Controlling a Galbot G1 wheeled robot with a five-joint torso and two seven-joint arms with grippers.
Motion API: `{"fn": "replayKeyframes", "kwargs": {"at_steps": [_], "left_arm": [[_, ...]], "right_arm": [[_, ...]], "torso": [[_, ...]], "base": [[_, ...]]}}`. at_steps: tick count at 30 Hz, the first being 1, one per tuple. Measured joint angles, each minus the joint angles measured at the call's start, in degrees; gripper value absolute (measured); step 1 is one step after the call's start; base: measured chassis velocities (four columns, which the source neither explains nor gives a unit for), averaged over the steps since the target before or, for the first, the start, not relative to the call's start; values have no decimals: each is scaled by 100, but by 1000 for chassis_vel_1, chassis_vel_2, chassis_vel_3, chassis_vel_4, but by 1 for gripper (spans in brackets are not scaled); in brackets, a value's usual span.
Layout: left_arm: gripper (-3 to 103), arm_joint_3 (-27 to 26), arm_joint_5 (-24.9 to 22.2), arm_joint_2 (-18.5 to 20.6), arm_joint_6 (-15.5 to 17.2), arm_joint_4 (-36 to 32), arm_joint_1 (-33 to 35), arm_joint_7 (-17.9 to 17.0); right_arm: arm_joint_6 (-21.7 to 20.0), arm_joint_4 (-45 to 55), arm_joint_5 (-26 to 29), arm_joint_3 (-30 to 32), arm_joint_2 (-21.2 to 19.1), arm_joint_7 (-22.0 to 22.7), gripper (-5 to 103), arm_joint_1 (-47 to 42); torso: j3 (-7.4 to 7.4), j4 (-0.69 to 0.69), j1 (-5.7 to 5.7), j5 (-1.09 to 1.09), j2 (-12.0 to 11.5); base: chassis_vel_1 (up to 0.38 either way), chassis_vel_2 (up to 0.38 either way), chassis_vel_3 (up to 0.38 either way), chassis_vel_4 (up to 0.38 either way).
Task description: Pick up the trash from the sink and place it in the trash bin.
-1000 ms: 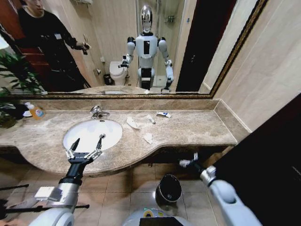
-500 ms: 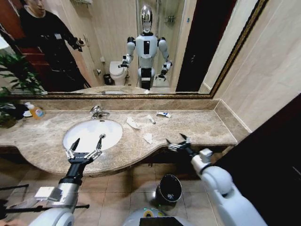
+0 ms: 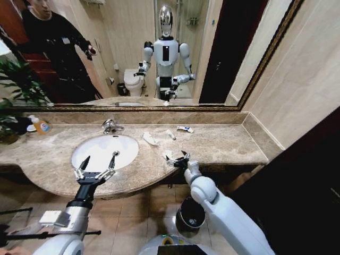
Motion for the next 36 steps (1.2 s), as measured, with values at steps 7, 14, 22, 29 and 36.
{"fn": "replayKeyframes", "kwargs": {"at_steps": [7, 14, 22, 29, 36], "left_arm": [[100, 0, 0, 0, 0, 0, 0, 0], [100, 0, 0, 0, 0, 0, 0, 0], [100, 0, 0, 0, 0, 0, 0, 0], [100, 0, 0, 0, 0, 0, 0, 0], [100, 0, 0, 0, 0, 0, 0, 0]], "right_arm": [[137, -439, -31, -316, 212, 129, 100, 267], [176, -935, -90, -499, 500, 168, 99, 702], [230, -1192, -76, -479, 520, 133, 83, 791], [280, -1292, -107, -413, 466, 68, 50, 804], [376, -1277, -124, -284, 407, -35, 23, 825]], "torso": [[0, 0, 0, 1, 0], [0, 1, 0, 0, 0], [0, 0, 0, 0, 0], [0, 0, 0, 1, 0], [0, 0, 0, 1, 0]], "base": [[0, 0, 0, 0], [0, 0, 0, 0], [0, 0, 0, 0], [0, 0, 0, 0], [0, 0, 0, 0]]}}
